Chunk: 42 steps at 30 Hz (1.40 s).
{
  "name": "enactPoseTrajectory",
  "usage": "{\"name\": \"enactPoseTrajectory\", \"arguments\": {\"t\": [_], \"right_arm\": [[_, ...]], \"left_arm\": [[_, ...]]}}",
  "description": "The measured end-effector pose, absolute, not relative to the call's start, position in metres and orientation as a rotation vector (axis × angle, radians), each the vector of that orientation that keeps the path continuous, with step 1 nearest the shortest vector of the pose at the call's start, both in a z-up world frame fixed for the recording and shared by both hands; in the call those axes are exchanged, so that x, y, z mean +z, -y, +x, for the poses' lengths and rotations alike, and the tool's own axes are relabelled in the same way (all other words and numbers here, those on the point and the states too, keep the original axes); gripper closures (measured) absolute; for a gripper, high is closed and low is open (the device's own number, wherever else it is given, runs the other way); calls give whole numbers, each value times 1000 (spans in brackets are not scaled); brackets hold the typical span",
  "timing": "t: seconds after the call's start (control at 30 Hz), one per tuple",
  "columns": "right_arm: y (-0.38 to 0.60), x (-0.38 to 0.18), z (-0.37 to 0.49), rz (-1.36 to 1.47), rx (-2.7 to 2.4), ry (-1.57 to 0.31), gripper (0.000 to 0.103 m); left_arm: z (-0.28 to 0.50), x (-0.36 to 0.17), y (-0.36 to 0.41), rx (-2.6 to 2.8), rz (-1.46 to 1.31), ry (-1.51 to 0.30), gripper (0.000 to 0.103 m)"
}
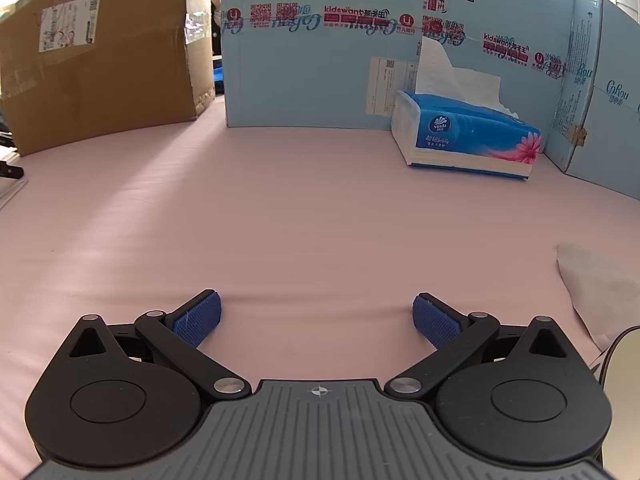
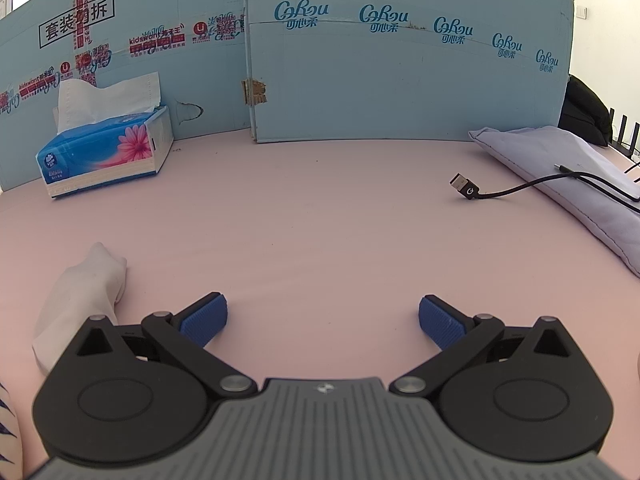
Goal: Clean bowl
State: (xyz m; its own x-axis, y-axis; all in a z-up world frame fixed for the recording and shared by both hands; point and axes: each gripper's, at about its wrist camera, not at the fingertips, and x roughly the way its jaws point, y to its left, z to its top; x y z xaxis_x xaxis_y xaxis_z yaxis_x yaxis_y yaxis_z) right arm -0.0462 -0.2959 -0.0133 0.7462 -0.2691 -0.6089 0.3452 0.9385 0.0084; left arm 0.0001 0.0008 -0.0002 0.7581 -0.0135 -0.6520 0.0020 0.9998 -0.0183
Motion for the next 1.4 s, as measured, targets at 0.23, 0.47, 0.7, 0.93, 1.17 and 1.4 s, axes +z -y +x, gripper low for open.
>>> {"name": "enactPoseTrajectory", "arguments": {"t": [0.23,0.47,0.7,0.93,1.17,1.4], "right_arm": [[296,-13,-46,121,-338,-648,0],[296,-13,-46,122,-338,-647,0],[295,-13,-46,121,-338,-648,0],[295,-13,-45,122,-338,-648,0],[295,-13,-45,122,-338,-648,0],[296,-13,-45,122,-338,-648,0]], "left_arm": [[1,-2,-7,-10,3,-701,0],[-1,0,1,4,5,-707,0],[-2,0,1,5,8,-706,0],[-2,-1,1,5,10,-704,0],[-3,-1,0,5,9,-705,0],[-3,-1,0,5,8,-705,0]]}}
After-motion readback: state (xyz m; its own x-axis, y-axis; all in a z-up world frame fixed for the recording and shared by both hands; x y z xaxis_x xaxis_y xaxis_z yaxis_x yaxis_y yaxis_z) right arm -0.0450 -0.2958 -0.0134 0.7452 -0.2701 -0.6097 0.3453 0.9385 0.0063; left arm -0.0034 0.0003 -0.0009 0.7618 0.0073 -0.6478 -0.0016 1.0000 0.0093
